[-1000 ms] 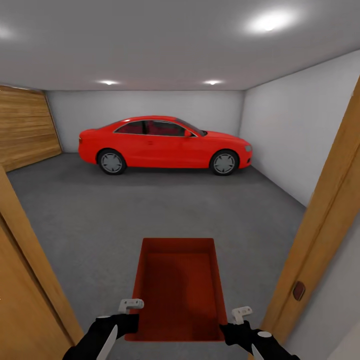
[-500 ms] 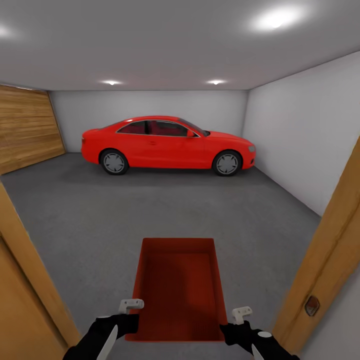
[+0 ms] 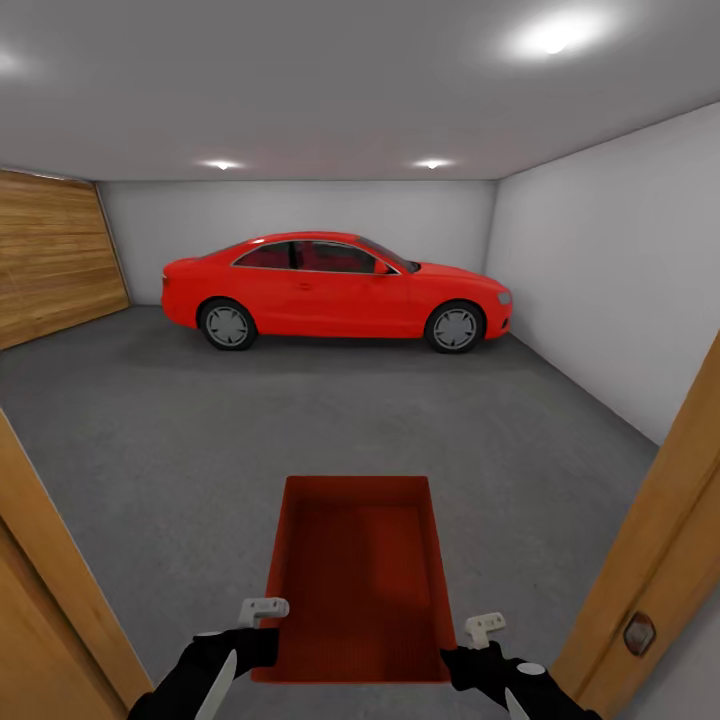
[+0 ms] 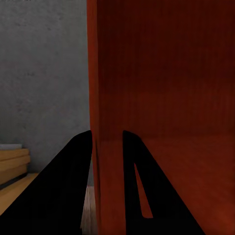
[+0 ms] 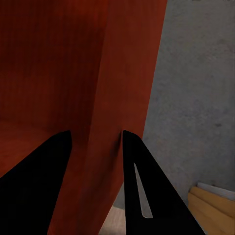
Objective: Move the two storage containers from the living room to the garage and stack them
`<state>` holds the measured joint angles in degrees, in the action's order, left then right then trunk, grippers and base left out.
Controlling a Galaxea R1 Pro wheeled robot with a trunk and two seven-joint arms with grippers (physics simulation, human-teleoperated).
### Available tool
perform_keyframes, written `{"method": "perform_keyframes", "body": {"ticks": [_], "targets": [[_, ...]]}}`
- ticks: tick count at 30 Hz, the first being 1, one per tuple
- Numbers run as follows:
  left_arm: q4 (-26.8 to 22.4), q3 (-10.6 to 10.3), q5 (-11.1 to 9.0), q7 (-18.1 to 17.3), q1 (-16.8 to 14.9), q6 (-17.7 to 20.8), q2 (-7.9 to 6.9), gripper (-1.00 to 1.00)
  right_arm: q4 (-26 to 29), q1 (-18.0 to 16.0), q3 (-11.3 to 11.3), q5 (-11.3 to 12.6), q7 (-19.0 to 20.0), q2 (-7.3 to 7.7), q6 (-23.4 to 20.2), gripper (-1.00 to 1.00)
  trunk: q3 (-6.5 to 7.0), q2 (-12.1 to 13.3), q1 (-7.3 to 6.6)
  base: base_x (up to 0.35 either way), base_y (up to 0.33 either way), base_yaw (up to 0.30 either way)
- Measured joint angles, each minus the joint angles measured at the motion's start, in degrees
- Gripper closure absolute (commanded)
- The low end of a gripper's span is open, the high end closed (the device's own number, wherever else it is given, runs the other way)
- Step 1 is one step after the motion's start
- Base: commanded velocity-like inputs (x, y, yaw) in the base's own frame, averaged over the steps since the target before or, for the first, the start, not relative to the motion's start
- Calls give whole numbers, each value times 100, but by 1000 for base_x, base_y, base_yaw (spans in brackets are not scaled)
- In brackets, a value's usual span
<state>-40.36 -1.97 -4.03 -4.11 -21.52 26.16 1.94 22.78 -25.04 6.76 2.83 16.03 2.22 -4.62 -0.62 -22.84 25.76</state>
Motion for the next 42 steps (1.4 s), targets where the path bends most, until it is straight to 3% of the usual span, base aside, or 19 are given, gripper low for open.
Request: {"method": "perform_keyframes", "body": {"ticks": [42], "targets": [[-5, -43, -21, 18, 0, -4, -11, 100, -2, -1, -28, -32, 6, -7, 7, 100, 0, 0, 0, 10, 11, 0]]}}
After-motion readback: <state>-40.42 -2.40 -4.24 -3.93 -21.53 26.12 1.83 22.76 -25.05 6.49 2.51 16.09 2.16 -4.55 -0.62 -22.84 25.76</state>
